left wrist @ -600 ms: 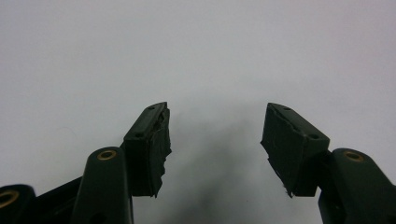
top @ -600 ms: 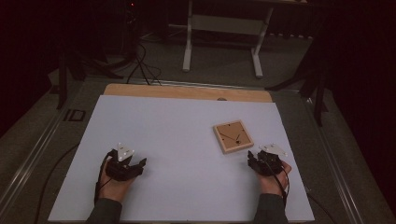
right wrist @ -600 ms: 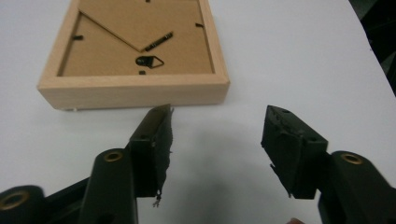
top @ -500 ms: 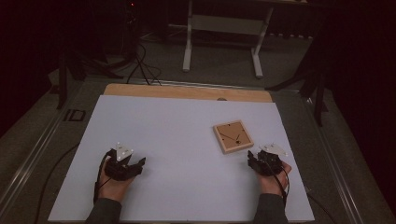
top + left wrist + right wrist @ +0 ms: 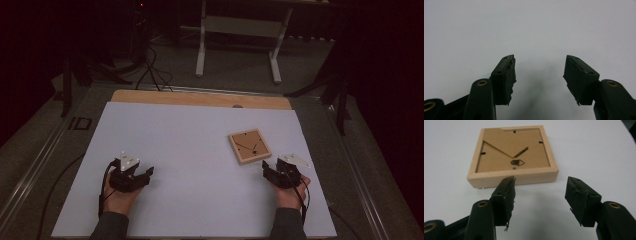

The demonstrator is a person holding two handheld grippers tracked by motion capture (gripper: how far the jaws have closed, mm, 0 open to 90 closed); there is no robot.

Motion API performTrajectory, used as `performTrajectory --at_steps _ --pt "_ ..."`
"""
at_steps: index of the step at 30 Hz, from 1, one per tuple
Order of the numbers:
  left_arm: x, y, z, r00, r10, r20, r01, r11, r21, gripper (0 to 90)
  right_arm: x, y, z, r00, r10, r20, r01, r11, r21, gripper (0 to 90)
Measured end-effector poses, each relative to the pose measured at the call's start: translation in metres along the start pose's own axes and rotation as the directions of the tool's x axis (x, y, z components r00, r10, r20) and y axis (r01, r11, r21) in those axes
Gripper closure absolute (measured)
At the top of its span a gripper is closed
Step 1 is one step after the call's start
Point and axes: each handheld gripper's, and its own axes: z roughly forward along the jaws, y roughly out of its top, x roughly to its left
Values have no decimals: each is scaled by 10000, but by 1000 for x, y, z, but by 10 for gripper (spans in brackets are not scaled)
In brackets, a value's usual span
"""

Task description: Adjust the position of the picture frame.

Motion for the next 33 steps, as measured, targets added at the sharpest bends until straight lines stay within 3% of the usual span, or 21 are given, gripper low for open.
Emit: performTrajectory --at_steps 17,24,33 --pt "-1 0 1 9999 51 -105 -50 9999 98 420 4 2 4 9976 584 -378 -587 9983 -61 413" --pt "-2 1 1 9996 198 -202 -196 9998 79 420 0 9 14 9936 1016 -488 -1010 9948 145 470" --pt "1 1 -1 9996 112 -261 -112 9999 25 419 -8 22 29 9875 1561 -229 -1553 9873 335 566"
